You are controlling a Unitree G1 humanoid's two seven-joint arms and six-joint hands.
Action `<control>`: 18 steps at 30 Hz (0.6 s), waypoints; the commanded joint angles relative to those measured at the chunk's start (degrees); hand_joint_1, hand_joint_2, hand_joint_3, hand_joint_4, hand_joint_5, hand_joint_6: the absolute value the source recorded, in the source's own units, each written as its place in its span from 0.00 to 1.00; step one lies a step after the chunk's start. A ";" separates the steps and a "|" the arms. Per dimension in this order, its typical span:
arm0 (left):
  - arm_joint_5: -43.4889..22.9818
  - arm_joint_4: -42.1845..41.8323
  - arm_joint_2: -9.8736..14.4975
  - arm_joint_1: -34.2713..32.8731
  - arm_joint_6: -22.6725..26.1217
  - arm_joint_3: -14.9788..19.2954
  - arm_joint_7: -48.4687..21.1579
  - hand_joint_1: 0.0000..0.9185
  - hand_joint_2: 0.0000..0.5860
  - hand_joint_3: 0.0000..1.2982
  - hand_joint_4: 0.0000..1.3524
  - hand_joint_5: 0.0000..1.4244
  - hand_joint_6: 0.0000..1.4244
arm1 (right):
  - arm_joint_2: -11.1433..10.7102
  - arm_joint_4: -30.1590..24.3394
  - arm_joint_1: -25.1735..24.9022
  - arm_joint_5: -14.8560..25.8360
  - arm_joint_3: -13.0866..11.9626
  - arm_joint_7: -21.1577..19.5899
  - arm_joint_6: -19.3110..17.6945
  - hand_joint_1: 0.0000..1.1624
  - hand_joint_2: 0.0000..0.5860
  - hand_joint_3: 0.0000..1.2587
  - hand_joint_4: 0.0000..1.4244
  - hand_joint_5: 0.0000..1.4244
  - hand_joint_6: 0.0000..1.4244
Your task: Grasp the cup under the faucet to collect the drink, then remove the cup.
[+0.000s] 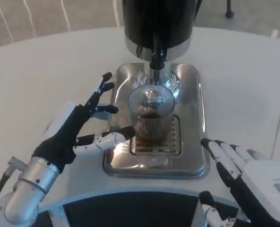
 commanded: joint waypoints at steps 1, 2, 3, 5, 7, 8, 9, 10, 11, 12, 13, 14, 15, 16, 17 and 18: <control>-1.39 -1.71 1.02 1.40 -0.62 0.79 -1.86 0.44 0.12 0.00 0.02 0.24 0.27 | -0.08 -0.42 -0.11 -0.25 -0.08 0.02 -0.23 0.22 0.97 0.00 0.00 0.00 0.00; -1.63 -1.92 1.26 1.72 -0.60 0.91 -2.24 0.44 0.12 0.00 0.02 0.24 0.27 | -0.11 -0.46 -0.20 -0.22 -0.10 0.13 -0.21 0.22 0.97 0.00 0.00 0.00 0.00; -1.82 -2.10 1.42 1.95 -0.56 1.00 -2.53 0.44 0.12 0.00 0.02 0.24 0.27 | -0.14 -0.49 -0.24 -0.18 -0.11 0.26 -0.18 0.23 0.97 0.00 0.00 0.00 0.00; -2.07 -2.47 1.79 2.48 -0.50 1.20 -2.94 0.44 0.12 0.00 0.02 0.24 0.27 | -0.22 -0.51 -0.25 -0.12 -0.12 0.42 -0.18 0.23 0.97 0.00 0.00 0.00 0.00; -2.29 -2.70 1.91 2.87 -0.39 1.48 -3.38 0.44 0.13 0.00 0.02 0.24 0.27 | -0.29 -0.53 -0.17 -0.05 -0.12 0.49 -0.22 0.23 0.96 0.00 0.00 0.00 0.00; -2.37 -2.77 1.89 3.00 -0.34 1.63 -3.59 0.44 0.13 0.00 0.02 0.24 0.27 | -0.29 -0.51 -0.03 -0.05 -0.04 0.50 -0.27 0.23 0.96 0.00 0.00 0.00 0.00; -2.33 -2.78 1.81 3.02 -0.35 1.71 -3.71 0.44 0.13 0.00 0.02 0.24 0.27 | -0.30 -0.49 0.09 -0.07 0.02 0.47 -0.33 0.23 0.96 0.00 0.00 0.00 0.00; -2.32 -2.74 1.64 2.94 -0.36 1.77 -3.85 0.44 0.13 0.00 0.02 0.24 0.27 | -0.29 -0.47 0.16 -0.10 0.07 0.44 -0.37 0.23 0.96 0.00 0.00 0.00 0.00; -2.28 -2.66 1.45 2.79 -0.40 1.78 -3.94 0.44 0.13 0.00 0.02 0.24 0.27 | -0.31 -0.47 0.22 -0.14 0.07 0.41 -0.41 0.23 0.96 0.00 0.00 0.00 0.00; -2.31 -2.60 1.24 2.62 -0.43 1.75 -4.07 0.44 0.13 0.00 0.02 0.24 0.27 | -0.33 -0.47 0.25 -0.17 0.07 0.39 -0.43 0.23 0.96 0.00 0.00 0.00 0.00; -2.35 -2.56 1.11 2.50 -0.44 1.74 -4.16 0.44 0.13 0.00 0.02 0.24 0.27 | -0.37 -0.50 0.31 -0.20 0.03 0.38 -0.46 0.23 0.96 0.00 0.00 0.00 0.00; -2.38 -2.54 0.98 2.37 -0.48 1.69 -4.25 0.44 0.13 0.00 0.02 0.24 0.27 | -0.45 -0.56 0.45 -0.22 -0.05 0.38 -0.51 0.23 0.96 0.00 0.00 0.00 0.00; -2.41 -2.53 0.84 2.23 -0.52 1.62 -4.33 0.44 0.13 0.00 0.02 0.24 0.27 | -0.56 -0.63 0.63 -0.25 -0.15 0.36 -0.58 0.23 0.96 0.00 0.00 0.00 0.00; -2.45 -2.40 0.66 1.99 -0.57 1.57 -4.47 0.44 0.13 0.00 0.02 0.24 0.27 | -0.76 -0.77 0.97 -0.29 -0.34 0.32 -0.72 0.23 0.96 0.00 0.00 0.00 0.00; -2.53 -2.23 0.48 1.75 -0.58 1.56 -4.62 0.44 0.13 0.00 0.02 0.24 0.27 | -0.97 -0.87 1.34 -0.36 -0.51 0.19 -0.91 0.23 0.96 0.00 0.00 0.00 0.00; -2.55 -2.02 0.35 1.54 -0.61 1.57 -4.71 0.44 0.13 0.00 0.02 0.24 0.27 | -1.18 -0.87 1.73 -0.48 -0.65 -0.04 -1.11 0.23 0.96 0.00 0.00 0.00 0.00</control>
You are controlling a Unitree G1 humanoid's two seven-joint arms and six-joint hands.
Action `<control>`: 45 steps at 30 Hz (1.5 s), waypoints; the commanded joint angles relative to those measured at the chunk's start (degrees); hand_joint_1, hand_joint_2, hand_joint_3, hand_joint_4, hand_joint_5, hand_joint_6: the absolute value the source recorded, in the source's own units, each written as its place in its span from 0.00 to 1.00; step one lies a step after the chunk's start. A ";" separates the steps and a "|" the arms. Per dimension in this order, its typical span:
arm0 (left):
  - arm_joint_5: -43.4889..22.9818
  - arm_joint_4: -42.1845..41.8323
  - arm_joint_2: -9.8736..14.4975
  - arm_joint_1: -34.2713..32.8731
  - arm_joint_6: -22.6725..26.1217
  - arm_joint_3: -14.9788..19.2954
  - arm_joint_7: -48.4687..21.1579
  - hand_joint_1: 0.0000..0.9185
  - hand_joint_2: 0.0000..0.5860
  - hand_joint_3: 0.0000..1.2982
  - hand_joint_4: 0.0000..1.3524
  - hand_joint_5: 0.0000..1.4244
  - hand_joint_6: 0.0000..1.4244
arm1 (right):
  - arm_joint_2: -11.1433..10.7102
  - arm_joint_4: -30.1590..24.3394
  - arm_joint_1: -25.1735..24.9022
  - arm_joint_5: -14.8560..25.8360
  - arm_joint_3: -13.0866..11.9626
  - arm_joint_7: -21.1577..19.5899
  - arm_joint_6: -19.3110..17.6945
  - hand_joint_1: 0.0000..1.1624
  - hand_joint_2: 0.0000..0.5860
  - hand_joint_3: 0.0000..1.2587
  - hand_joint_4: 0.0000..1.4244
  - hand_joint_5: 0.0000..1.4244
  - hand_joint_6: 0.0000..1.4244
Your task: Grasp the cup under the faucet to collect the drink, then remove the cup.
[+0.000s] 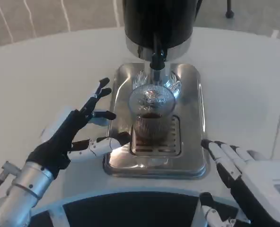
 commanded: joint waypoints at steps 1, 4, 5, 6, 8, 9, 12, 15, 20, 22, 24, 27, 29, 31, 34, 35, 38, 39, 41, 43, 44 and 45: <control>-0.79 0.22 -0.52 -1.03 -0.60 0.05 -0.92 0.44 0.13 0.00 0.02 0.24 0.27 | -1.06 -0.70 1.77 -0.48 -0.65 -0.43 -1.25 0.23 0.96 0.00 0.00 0.00 0.00; -1.04 0.51 -0.85 -1.34 -0.61 0.18 -1.08 0.44 0.13 0.00 0.02 0.24 0.27 | -1.23 0.01 2.11 -0.85 -0.70 -0.99 -1.33 0.23 0.96 0.00 0.00 0.00 0.00; -1.11 0.51 -0.95 -1.38 -0.63 0.23 -1.14 0.44 0.13 0.00 0.02 0.24 0.28 | -1.25 0.31 2.08 -0.97 -0.66 -1.17 -1.28 0.23 0.96 0.00 0.00 0.00 0.00; -1.25 0.43 -1.09 -1.42 -0.66 0.30 -1.23 0.44 0.13 0.00 0.02 0.24 0.28 | -1.28 0.51 2.06 -1.05 -0.62 -1.31 -1.23 0.23 0.96 0.00 0.00 0.00 0.00; -1.57 0.21 -1.31 -1.45 -0.71 0.36 -1.51 0.44 0.13 0.00 0.02 0.24 0.28 | -1.31 0.96 1.72 -1.27 -0.39 -1.36 -1.09 0.23 0.96 0.00 0.00 0.00 0.00; -1.67 0.12 -1.36 -1.45 -0.73 0.33 -1.68 0.44 0.13 0.00 0.02 0.25 0.28 | -1.30 1.14 1.59 -1.37 -0.26 -1.31 -1.03 0.23 0.96 0.00 0.00 0.00 0.00; -1.92 0.09 -1.47 -1.46 -0.71 0.25 -2.12 0.44 0.13 0.00 0.02 0.25 0.28 | -1.18 1.45 1.34 -1.67 0.08 -1.22 -0.88 0.23 0.96 0.00 0.00 0.00 0.00; -2.37 0.10 -1.66 -1.60 -0.71 0.04 -2.57 0.44 0.13 0.00 0.02 0.25 0.28 | -1.05 1.53 1.01 -1.86 0.18 -1.01 -0.65 0.23 0.97 0.00 0.00 0.00 0.00; -1.79 0.38 -2.05 -2.31 -1.20 -0.34 -2.60 0.44 0.13 0.00 0.02 0.25 0.28 | -1.14 1.46 0.90 -1.94 -0.04 -0.66 -0.45 0.23 0.97 0.00 0.00 0.00 0.00; -1.07 0.67 -2.12 -2.71 -1.55 -0.53 -2.19 0.44 0.13 0.00 0.02 0.25 0.28 | -1.13 1.46 0.86 -1.88 -0.08 -0.57 -0.37 0.23 0.97 0.00 0.00 0.00 0.00; 0.00 1.54 -2.44 -3.64 -1.83 -0.92 -1.48 0.44 0.13 0.00 0.02 0.25 0.28 | -1.08 1.47 0.75 -1.79 -0.06 -0.46 -0.29 0.23 0.97 0.00 0.00 0.00 0.00; 1.65 3.29 -3.11 -5.20 -2.40 -1.49 -0.27 0.44 0.13 0.00 0.02 0.25 0.28 | -1.05 1.35 0.79 -1.71 0.05 -0.34 -0.29 0.24 0.97 0.00 0.00 0.00 0.00; 2.31 4.31 -3.37 -5.99 -2.80 -1.87 0.34 0.44 0.13 0.00 0.02 0.25 0.28 | -0.99 1.07 0.99 -1.69 0.07 -0.23 -0.25 0.24 0.97 0.00 0.00 0.00 0.00; 3.09 5.35 -3.53 -6.71 -3.19 -2.33 1.05 0.44 0.13 0.00 0.02 0.25 0.28 | -0.92 0.88 1.08 -1.68 0.05 -0.14 -0.21 0.24 0.97 0.00 0.00 0.00 0.00; 4.07 7.08 -3.74 -7.68 -3.60 -3.04 1.85 0.44 0.13 0.00 0.02 0.25 0.28 | -0.83 0.70 1.12 -1.60 0.03 -0.02 -0.14 0.24 0.97 0.00 0.00 0.00 0.00; 4.40 7.74 -3.77 -8.02 -3.71 -3.35 2.18 0.44 0.13 0.00 0.02 0.25 0.28 | -0.75 0.61 1.19 -1.58 0.09 0.03 -0.16 0.24 0.97 0.00 0.00 0.00 0.00; 4.93 9.10 -3.84 -8.67 -4.05 -3.83 2.77 0.44 0.13 0.00 0.02 0.25 0.28 | -0.47 0.36 1.34 -1.52 0.18 0.14 -0.19 0.24 0.97 0.00 0.00 0.00 0.00; 5.04 9.44 -3.83 -8.84 -4.17 -3.96 2.90 0.44 0.13 0.00 0.02 0.25 0.28 | -0.40 0.33 1.37 -1.50 0.16 0.15 -0.19 0.24 0.97 0.00 0.00 0.00 0.00; 5.27 10.04 -3.81 -9.17 -4.36 -4.15 3.11 0.44 0.13 0.00 0.02 0.25 0.28 | -0.34 0.32 1.39 -1.46 0.09 0.16 -0.23 0.24 0.97 0.00 0.00 0.00 0.00; 5.72 10.61 -3.68 -9.50 -4.43 -4.46 3.47 0.44 0.13 0.00 0.02 0.25 0.28 | -0.38 0.36 1.39 -1.37 -0.02 0.17 -0.30 0.24 0.97 0.00 0.00 0.00 0.00; 5.92 11.02 -3.61 -9.69 -4.41 -4.64 3.67 0.44 0.13 0.00 0.02 0.25 0.28 | -0.40 0.38 1.39 -1.34 -0.06 0.16 -0.34 0.24 0.97 0.00 0.00 0.00 0.00; 6.06 11.37 -3.54 -9.85 -4.42 -4.81 3.83 0.44 0.13 0.00 0.02 0.25 0.28 | -0.41 0.42 1.39 -1.30 -0.07 0.13 -0.37 0.24 0.97 0.00 0.00 0.00 0.00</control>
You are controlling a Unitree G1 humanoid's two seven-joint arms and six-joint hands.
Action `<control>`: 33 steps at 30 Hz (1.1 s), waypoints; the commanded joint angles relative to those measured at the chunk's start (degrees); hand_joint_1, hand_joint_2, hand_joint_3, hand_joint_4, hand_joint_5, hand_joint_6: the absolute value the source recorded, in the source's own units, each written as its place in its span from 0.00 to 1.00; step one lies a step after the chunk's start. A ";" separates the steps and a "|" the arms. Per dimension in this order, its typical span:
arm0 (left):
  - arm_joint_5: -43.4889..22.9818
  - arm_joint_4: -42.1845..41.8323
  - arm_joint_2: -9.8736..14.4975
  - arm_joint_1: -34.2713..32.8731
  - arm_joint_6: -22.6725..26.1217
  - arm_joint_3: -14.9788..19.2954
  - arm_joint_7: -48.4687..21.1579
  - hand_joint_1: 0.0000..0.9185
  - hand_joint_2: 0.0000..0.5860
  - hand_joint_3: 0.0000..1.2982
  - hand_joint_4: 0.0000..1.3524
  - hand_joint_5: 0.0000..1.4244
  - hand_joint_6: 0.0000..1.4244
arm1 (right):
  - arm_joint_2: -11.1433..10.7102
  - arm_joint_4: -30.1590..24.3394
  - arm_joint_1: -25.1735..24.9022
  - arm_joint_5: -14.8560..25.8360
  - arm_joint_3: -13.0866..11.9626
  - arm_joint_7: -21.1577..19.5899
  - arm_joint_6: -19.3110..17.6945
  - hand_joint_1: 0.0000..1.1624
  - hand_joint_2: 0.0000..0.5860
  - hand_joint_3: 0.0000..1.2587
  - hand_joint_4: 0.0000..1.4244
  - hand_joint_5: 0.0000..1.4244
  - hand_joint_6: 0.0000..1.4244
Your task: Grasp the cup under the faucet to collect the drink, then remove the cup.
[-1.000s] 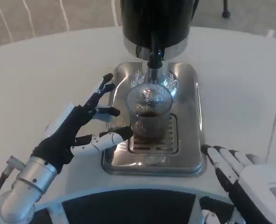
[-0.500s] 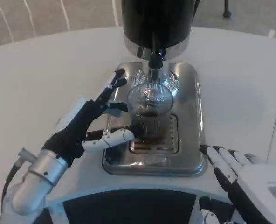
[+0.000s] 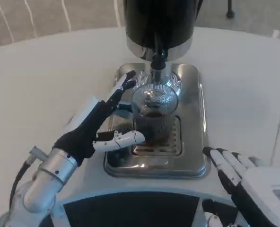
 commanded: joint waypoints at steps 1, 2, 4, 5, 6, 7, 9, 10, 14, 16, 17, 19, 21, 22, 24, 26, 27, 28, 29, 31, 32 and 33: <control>1.25 1.84 0.10 -1.04 -1.19 -0.85 0.75 0.44 0.13 0.00 0.02 0.25 0.28 | 0.00 -0.48 0.40 0.08 -0.14 0.21 -0.08 0.24 0.97 0.00 0.00 0.00 0.00; 1.25 2.16 0.09 -1.20 -1.23 -0.98 0.79 0.44 0.13 0.00 0.02 0.25 0.28 | -0.04 -0.43 0.43 0.00 -0.16 0.14 -0.16 0.24 0.97 0.00 0.00 0.00 0.00; 1.19 2.74 -0.04 -1.54 -1.32 -1.18 0.77 0.44 0.13 0.00 0.02 0.25 0.28 | -0.09 -0.34 0.40 -0.06 -0.31 0.17 -0.08 0.24 0.97 0.00 0.00 0.00 0.00; 1.21 2.95 -0.13 -1.70 -1.40 -1.28 0.76 0.44 0.13 0.00 0.02 0.25 0.28 | -0.09 -0.31 0.38 -0.05 -0.38 0.20 -0.03 0.24 0.97 0.00 0.00 0.00 0.00; 1.23 3.15 -0.25 -1.89 -1.50 -1.42 0.70 0.44 0.13 0.00 0.02 0.25 0.28 | -0.07 -0.31 0.34 -0.05 -0.44 0.24 0.01 0.24 0.97 0.00 0.00 0.00 0.00; 1.24 3.31 -0.37 -2.05 -1.58 -1.54 0.63 0.44 0.13 0.00 0.02 0.25 0.28 | -0.05 -0.35 0.28 -0.06 -0.45 0.31 0.02 0.24 0.97 0.00 0.00 0.00 0.00; 1.27 3.56 -0.47 -2.28 -1.76 -1.74 0.62 0.44 0.13 0.00 0.02 0.25 0.28 | 0.03 -0.43 0.21 -0.09 -0.40 0.54 0.08 0.24 0.98 0.00 0.00 0.00 0.00; 1.34 3.64 -0.49 -2.38 -1.84 -1.86 0.70 0.44 0.13 0.00 0.02 0.25 0.28 | 0.06 -0.45 0.19 -0.10 -0.37 0.63 0.10 0.24 0.98 0.00 0.00 0.00 0.00; 1.40 4.00 -0.59 -2.65 -1.71 -2.25 0.89 0.44 0.13 0.00 0.02 0.25 0.28 | 0.07 -0.53 0.12 0.01 -0.43 0.95 0.17 0.23 0.98 0.00 0.00 0.00 0.00; 1.54 4.23 -0.64 -2.75 -1.60 -2.48 1.04 0.44 0.13 0.00 0.02 0.25 0.28 | 0.09 -0.62 0.09 0.05 -0.49 1.07 0.15 0.23 0.98 0.00 0.00 0.00 0.00; 1.58 4.29 -0.66 -2.78 -1.56 -2.57 1.09 0.44 0.13 0.00 0.02 0.25 0.28 | 0.09 -0.69 0.12 0.07 -0.51 1.14 0.14 0.23 0.99 0.00 0.00 0.00 0.00; 1.62 4.48 -0.71 -2.93 -1.47 -2.84 1.29 0.44 0.13 0.00 0.02 0.25 0.28 | 0.09 -0.86 0.29 0.11 -0.58 1.22 0.08 0.23 0.99 0.00 0.00 0.00 0.00; 1.78 4.68 -0.75 -3.14 -1.35 -3.11 1.55 0.44 0.13 0.00 0.02 0.25 0.28 | 0.13 -1.06 0.55 0.16 -0.66 1.25 0.04 0.23 0.99 0.00 0.00 0.00 0.00; 1.89 4.83 -0.77 -3.26 -1.30 -3.24 1.67 0.44 0.13 0.00 0.02 0.25 0.28 | 0.17 -1.23 0.74 0.17 -0.68 1.26 0.02 0.23 0.99 0.00 0.00 0.00 0.00; 2.34 5.26 -0.87 -3.54 -1.12 -3.53 2.03 0.44 0.13 0.00 0.02 0.25 0.28 | 0.26 -1.51 1.05 0.16 -0.66 1.31 -0.01 0.23 0.99 0.00 0.00 0.00 0.00; 3.08 5.72 -0.98 -3.82 -0.96 -3.78 2.50 0.42 0.13 0.00 0.02 0.26 0.28 | 0.39 -1.77 1.45 0.13 -0.61 1.31 -0.10 0.23 0.99 0.00 0.00 0.00 0.00; 3.39 5.91 -1.02 -3.91 -0.96 -3.82 2.69 0.42 0.13 0.00 0.02 0.26 0.28 | 0.47 -1.85 1.63 0.15 -0.63 1.25 -0.20 0.23 0.99 0.00 0.00 0.00 0.00; 3.55 6.12 -1.06 -4.03 -0.94 -3.85 2.79 0.42 0.13 0.00 0.02 0.26 0.28 | 0.54 -1.89 1.76 0.17 -0.67 1.22 -0.29 0.23 0.99 0.00 0.00 0.00 0.00; 3.68 6.35 -1.10 -4.15 -0.90 -3.87 2.94 0.42 0.13 0.00 0.02 0.26 0.28 | 0.59 -1.89 1.81 0.18 -0.70 1.21 -0.34 0.22 0.99 0.00 0.00 0.00 0.00; 3.84 6.76 -1.15 -4.39 -0.88 -3.90 3.13 0.42 0.13 0.00 0.02 0.26 0.28 | 0.67 -1.89 1.86 0.24 -0.78 1.17 -0.45 0.22 0.99 0.00 0.00 0.00 0.00; 3.92 7.01 -1.17 -4.55 -0.87 -3.92 3.24 0.42 0.13 0.00 0.02 0.26 0.28 | 0.70 -1.89 1.87 0.26 -0.81 1.17 -0.51 0.22 0.99 0.00 0.00 0.00 0.00; 3.97 7.18 -1.19 -4.67 -0.87 -3.93 3.31 0.42 0.13 0.00 0.02 0.26 0.28 | 0.73 -1.89 1.86 0.28 -0.82 1.23 -0.52 0.22 0.99 0.00 0.00 0.00 0.00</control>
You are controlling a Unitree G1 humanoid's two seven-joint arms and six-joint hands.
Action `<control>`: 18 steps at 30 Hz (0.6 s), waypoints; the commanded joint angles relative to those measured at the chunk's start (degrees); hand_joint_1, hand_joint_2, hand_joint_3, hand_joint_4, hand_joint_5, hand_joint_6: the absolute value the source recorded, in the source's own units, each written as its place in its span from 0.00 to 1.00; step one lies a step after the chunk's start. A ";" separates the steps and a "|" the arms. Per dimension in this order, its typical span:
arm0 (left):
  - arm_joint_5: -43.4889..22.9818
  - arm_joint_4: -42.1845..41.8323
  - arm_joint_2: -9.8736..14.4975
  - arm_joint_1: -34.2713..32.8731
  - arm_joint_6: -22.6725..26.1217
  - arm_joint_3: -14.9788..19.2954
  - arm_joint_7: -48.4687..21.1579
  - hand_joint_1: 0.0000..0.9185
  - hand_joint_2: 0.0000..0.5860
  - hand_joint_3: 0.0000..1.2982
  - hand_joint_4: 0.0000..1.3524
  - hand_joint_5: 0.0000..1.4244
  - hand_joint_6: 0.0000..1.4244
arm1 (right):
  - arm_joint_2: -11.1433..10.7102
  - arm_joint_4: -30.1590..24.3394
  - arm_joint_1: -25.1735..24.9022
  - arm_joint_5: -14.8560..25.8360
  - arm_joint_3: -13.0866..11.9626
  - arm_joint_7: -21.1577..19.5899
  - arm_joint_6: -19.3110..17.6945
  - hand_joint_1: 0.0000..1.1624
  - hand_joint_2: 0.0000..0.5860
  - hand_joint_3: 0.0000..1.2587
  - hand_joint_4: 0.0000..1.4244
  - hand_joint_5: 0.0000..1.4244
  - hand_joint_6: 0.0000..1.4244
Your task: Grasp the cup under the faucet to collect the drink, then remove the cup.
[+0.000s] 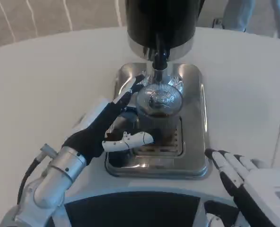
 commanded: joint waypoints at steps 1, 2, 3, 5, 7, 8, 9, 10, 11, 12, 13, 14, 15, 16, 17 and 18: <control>1.34 1.40 -0.26 -0.85 -0.37 -0.93 0.50 0.42 0.13 0.00 0.02 0.25 0.28 | 0.16 -1.00 0.60 0.24 -0.30 0.28 -0.50 0.22 0.99 0.00 0.00 0.00 0.00; 1.30 1.54 -0.26 -1.04 -0.42 -0.92 0.54 0.42 0.13 0.00 0.02 0.25 0.28 | 0.18 -1.00 0.61 0.25 -0.27 0.33 -0.48 0.22 0.99 0.00 0.00 0.00 0.00; 1.26 1.65 -0.25 -1.16 -0.48 -0.92 0.58 0.42 0.13 0.00 0.02 0.25 0.28 | 0.20 -1.00 0.63 0.27 -0.21 0.38 -0.46 0.22 0.99 0.00 0.00 0.00 0.00; 1.20 1.81 -0.27 -1.40 -0.61 -0.94 0.62 0.42 0.13 0.00 0.02 0.25 0.28 | 0.25 -1.00 0.67 0.26 -0.11 0.42 -0.44 0.22 0.99 0.00 0.00 0.00 0.00; 1.19 1.92 -0.31 -1.63 -0.69 -1.02 0.67 0.42 0.13 0.00 0.02 0.25 0.28 | 0.32 -1.00 0.73 0.23 -0.06 0.41 -0.39 0.22 0.99 0.00 0.00 0.00 0.00; 1.13 1.97 -0.34 -1.73 -0.73 -1.08 0.63 0.42 0.13 0.00 0.02 0.25 0.29 | 0.36 -1.00 0.77 0.24 -0.10 0.39 -0.37 0.22 0.99 0.00 0.00 0.00 0.00; 1.09 1.98 -0.37 -1.83 -0.79 -1.16 0.58 0.42 0.13 0.00 0.02 0.25 0.29 | 0.37 -1.00 0.85 0.26 -0.16 0.31 -0.40 0.22 0.99 0.00 0.00 0.00 0.00; 1.06 1.96 -0.41 -1.93 -0.88 -1.25 0.53 0.42 0.13 0.00 0.02 0.25 0.29 | 0.40 -1.00 0.97 0.30 -0.23 0.24 -0.44 0.22 0.99 0.00 0.00 0.00 0.00; 1.06 1.92 -0.48 -2.05 -1.01 -1.38 0.39 0.42 0.13 0.00 0.02 0.25 0.29 | 0.46 -1.00 1.19 0.38 -0.29 0.11 -0.57 0.22 0.99 0.00 0.00 0.00 0.00; 1.09 1.89 -0.55 -2.15 -1.13 -1.51 0.26 0.42 0.13 0.00 0.02 0.25 0.30 | 0.51 -1.00 1.35 0.43 -0.33 0.02 -0.66 0.22 0.99 0.00 0.00 0.00 0.00; 1.10 1.89 -0.58 -2.22 -1.20 -1.61 0.18 0.42 0.13 0.00 0.02 0.25 0.30 | 0.57 -1.00 1.49 0.47 -0.36 -0.06 -0.76 0.22 1.00 0.00 0.00 0.00 0.00; 1.08 1.90 -0.64 -2.27 -1.26 -1.71 0.05 0.42 0.13 0.00 0.02 0.25 0.30 | 0.62 -1.00 1.60 0.48 -0.38 -0.14 -0.84 0.22 1.00 0.00 0.00 0.00 0.00; 1.13 1.91 -0.68 -2.33 -1.34 -1.84 -0.03 0.42 0.13 0.00 0.02 0.25 0.30 | 0.70 -1.00 1.69 0.48 -0.40 -0.22 -0.88 0.21 1.00 0.00 0.00 0.00 0.00; 1.17 1.91 -0.74 -2.37 -1.40 -1.98 -0.11 0.42 0.13 0.00 0.02 0.25 0.30 | 0.76 -1.00 1.76 0.47 -0.41 -0.26 -0.92 0.21 1.00 0.00 0.00 0.00 0.00; 1.17 1.91 -0.77 -2.41 -1.44 -2.11 -0.16 0.42 0.13 0.00 0.02 0.25 0.30 | 0.82 -1.00 1.82 0.47 -0.44 -0.33 -0.98 0.21 1.00 0.00 0.00 0.00 0.00; 1.18 1.91 -0.82 -2.44 -1.46 -2.25 -0.17 0.42 0.13 0.00 0.02 0.26 0.30 | 0.89 -1.00 1.86 0.48 -0.49 -0.40 -1.07 0.21 1.00 0.00 0.00 0.00 0.00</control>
